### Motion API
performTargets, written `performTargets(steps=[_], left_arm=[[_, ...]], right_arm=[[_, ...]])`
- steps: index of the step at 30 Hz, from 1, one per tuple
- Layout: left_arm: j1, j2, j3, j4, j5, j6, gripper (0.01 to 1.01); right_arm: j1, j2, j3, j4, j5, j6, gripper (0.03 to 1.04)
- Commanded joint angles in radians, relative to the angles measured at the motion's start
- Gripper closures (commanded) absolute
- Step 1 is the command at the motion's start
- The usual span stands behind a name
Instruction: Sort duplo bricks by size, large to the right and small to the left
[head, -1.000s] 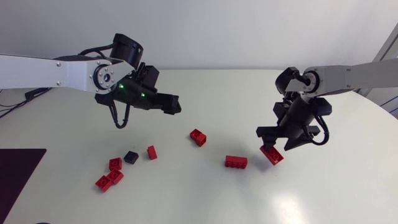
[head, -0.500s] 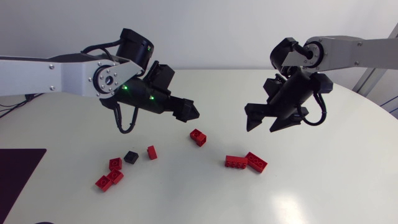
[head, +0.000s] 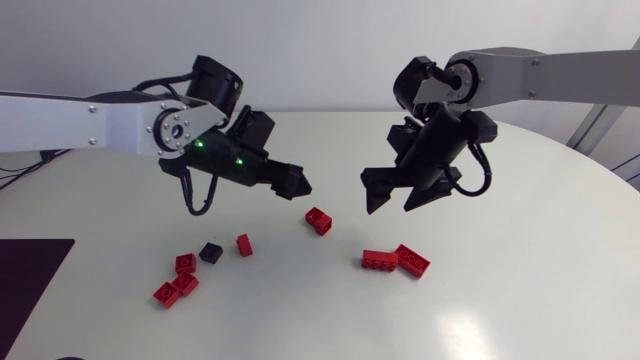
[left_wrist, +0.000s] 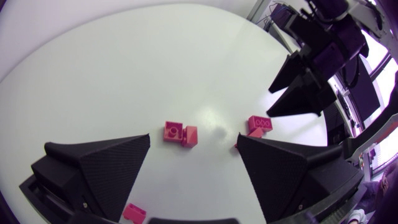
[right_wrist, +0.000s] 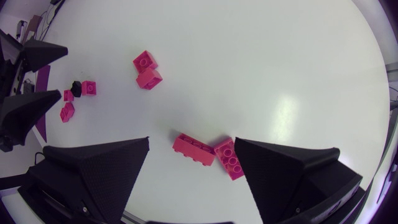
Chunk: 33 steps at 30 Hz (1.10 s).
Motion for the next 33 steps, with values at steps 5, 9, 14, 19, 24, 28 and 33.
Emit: performTargets(steps=[5,9,14,19,24,28,33], left_arm=[[-0.095,0.249,0.191,-0.205,-0.025,0.092,0.056],[-0.147,0.309,0.254,-0.255,-0.027,0.127,0.054],[-0.167,0.395,0.364,-0.324,-0.067,0.132,0.054],[-0.170,0.442,0.415,-0.340,-0.140,0.136,0.056],[-0.172,0.488,0.469,-0.343,-0.199,0.138,0.054],[-0.166,0.542,0.533,-0.355,-0.223,0.139,0.056],[-0.158,0.589,0.587,-0.392,-0.237,0.148,0.056]], right_arm=[[-0.076,-0.065,-0.083,-0.012,-0.023,-0.022,0.07],[-0.118,-0.129,-0.103,-0.032,-0.037,-0.055,0.07],[-0.141,-0.191,-0.126,-0.059,-0.052,-0.074,0.07],[-0.142,-0.226,-0.135,-0.073,-0.058,-0.078,0.07],[-0.139,-0.240,-0.139,-0.082,-0.067,-0.082,0.07],[-0.139,-0.249,-0.150,-0.084,-0.080,-0.085,0.07],[-0.142,-0.254,-0.164,-0.084,-0.086,-0.092,0.07]])
